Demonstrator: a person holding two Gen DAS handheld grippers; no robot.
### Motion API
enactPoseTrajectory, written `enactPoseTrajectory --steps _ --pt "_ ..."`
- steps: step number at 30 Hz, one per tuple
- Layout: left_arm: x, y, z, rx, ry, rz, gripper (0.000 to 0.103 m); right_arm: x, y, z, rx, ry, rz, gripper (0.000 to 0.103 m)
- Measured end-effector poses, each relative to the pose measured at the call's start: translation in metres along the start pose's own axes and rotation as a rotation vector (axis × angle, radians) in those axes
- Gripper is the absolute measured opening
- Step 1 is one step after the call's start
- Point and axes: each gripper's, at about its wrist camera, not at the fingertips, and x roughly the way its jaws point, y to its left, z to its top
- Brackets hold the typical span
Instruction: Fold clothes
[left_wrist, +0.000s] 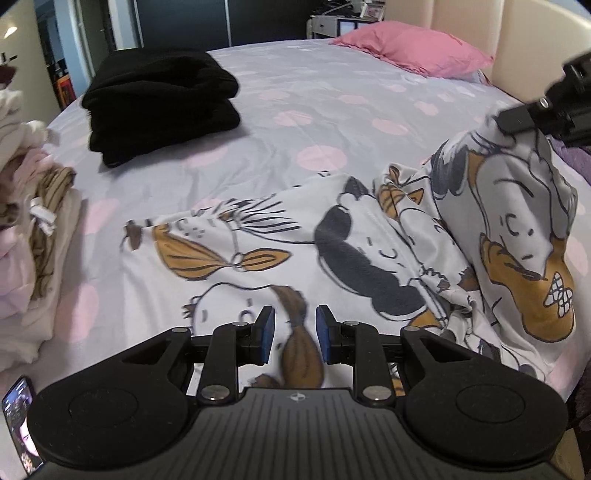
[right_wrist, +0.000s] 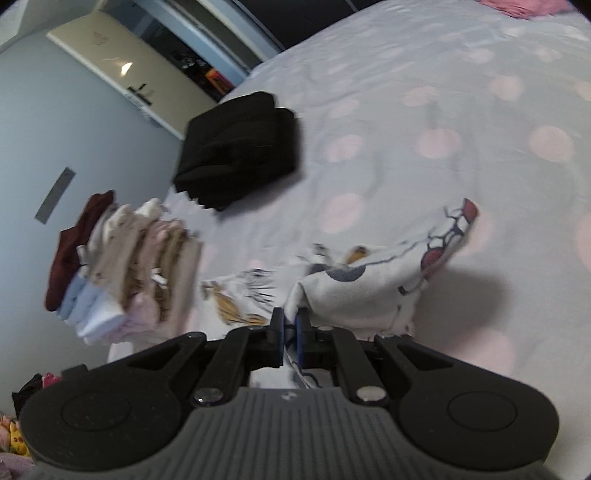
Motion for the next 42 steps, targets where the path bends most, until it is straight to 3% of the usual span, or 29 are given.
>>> enactPoseTrajectory --steps 7,13,19,22,24,29,32,35,39,42 --pt "-0.025 0.031 -0.004 -0.022 -0.034 0.068 0.022 0.054 0.069 0.004 -0.105 0.063 0.071 0.007" --pt "-0.039 0.066 -0.012 -0.114 -0.027 0.128 0.022 0.117 0.122 -0.008 -0.202 0.156 0.145 0.007" --pt "-0.040 0.090 -0.024 -0.166 0.010 0.181 0.022 0.186 0.143 -0.027 -0.264 0.277 0.138 0.008" --pt "-0.042 0.094 -0.029 -0.174 0.016 0.186 0.022 0.205 0.143 -0.034 -0.271 0.324 0.128 0.017" --pt "-0.045 0.096 -0.030 -0.179 0.014 0.183 0.022 0.203 0.145 -0.034 -0.285 0.319 0.140 0.037" --pt "-0.050 0.086 -0.028 -0.164 -0.012 0.141 0.022 0.181 0.148 -0.030 -0.355 0.261 0.107 0.039" --pt "-0.051 0.079 -0.026 -0.158 -0.031 0.104 0.029 0.166 0.140 -0.030 -0.405 0.228 0.051 0.040" --pt "-0.048 0.072 -0.025 -0.150 -0.025 0.094 0.029 0.151 0.127 -0.031 -0.441 0.204 -0.003 0.046" --pt "-0.044 0.065 -0.023 -0.141 -0.016 0.096 0.029 0.145 0.111 -0.041 -0.488 0.211 -0.044 0.056" --pt "-0.043 0.063 -0.024 -0.158 -0.001 0.102 0.029 0.148 0.102 -0.053 -0.525 0.243 -0.043 0.056"
